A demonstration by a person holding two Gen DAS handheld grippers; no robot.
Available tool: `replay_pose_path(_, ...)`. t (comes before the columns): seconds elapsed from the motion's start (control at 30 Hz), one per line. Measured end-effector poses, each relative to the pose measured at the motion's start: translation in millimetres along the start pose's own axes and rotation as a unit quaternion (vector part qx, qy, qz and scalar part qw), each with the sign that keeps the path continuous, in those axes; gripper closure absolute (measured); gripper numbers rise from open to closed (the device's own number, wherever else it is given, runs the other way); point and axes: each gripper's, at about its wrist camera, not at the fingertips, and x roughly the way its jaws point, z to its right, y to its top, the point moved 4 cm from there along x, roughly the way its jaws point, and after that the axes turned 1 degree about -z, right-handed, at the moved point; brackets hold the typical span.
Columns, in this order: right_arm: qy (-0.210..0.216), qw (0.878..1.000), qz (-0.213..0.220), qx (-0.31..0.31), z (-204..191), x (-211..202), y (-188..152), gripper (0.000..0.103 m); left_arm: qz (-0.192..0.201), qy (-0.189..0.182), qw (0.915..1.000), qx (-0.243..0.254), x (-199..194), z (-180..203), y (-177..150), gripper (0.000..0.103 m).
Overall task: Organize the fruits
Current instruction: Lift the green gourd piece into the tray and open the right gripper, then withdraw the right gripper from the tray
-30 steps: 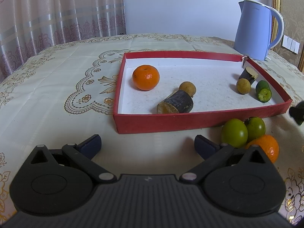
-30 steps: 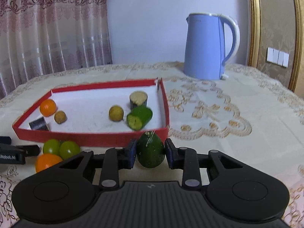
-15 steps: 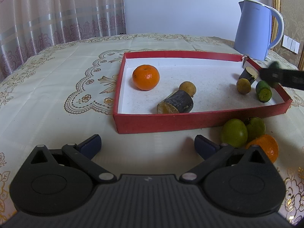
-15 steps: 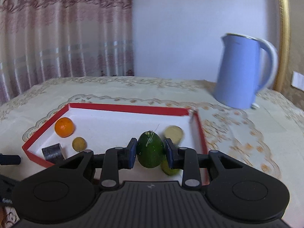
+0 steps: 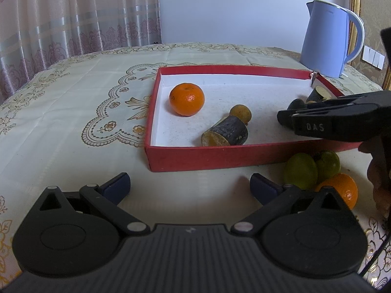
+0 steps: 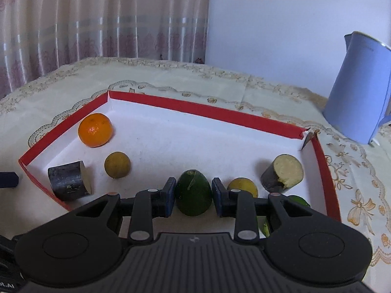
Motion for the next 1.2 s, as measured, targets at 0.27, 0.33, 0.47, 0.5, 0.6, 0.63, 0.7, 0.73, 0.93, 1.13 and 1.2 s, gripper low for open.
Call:
replay_pose_path(0.27,0.004,0.998,0.038,0.046,19,-51,-15,0.063,0.001,0.000,1.0000,0.000,0,0,0,0.000)
replay_pose_path(0.33,-0.005,0.997,0.051,0.064,29,-68,-27,0.052,0.001,0.000,1.0000,-0.001,0,0,0,0.000)
replay_pose_path(0.47,-0.021,0.993,0.066,0.096,48,-96,-49,0.045,0.001,0.002,1.0000,0.000,0,0,0,0.000)
replay_pose_path(0.5,-0.025,0.992,0.064,0.102,53,-101,-54,0.045,0.001,0.003,1.0000,0.001,0,0,0,0.000)
replay_pose_path(0.6,-0.048,0.991,0.052,0.116,67,-103,-67,0.045,0.000,0.005,1.0000,0.002,0,1,0,0.000)
replay_pose_path(0.63,-0.057,0.990,0.047,0.123,71,-102,-70,0.045,0.000,0.006,1.0000,0.003,0,1,0,0.000)
replay_pose_path(0.7,-0.068,0.988,0.037,0.137,80,-98,-77,0.045,0.000,0.009,1.0000,0.004,0,2,0,0.000)
replay_pose_path(0.73,-0.071,0.987,0.033,0.141,83,-96,-79,0.045,0.000,0.009,0.9999,0.005,0,2,0,0.000)
replay_pose_path(0.93,-0.093,0.980,0.021,0.177,99,-83,-86,0.044,0.000,0.012,0.9999,0.008,1,2,0,0.000)
replay_pose_path(1.13,-0.116,0.973,0.018,0.200,105,-83,-88,0.028,0.000,0.012,0.9999,0.008,0,3,-1,0.000)
replay_pose_path(1.2,-0.119,0.973,0.012,0.199,105,-81,-89,0.028,0.000,0.012,0.9999,0.008,0,3,-1,0.000)
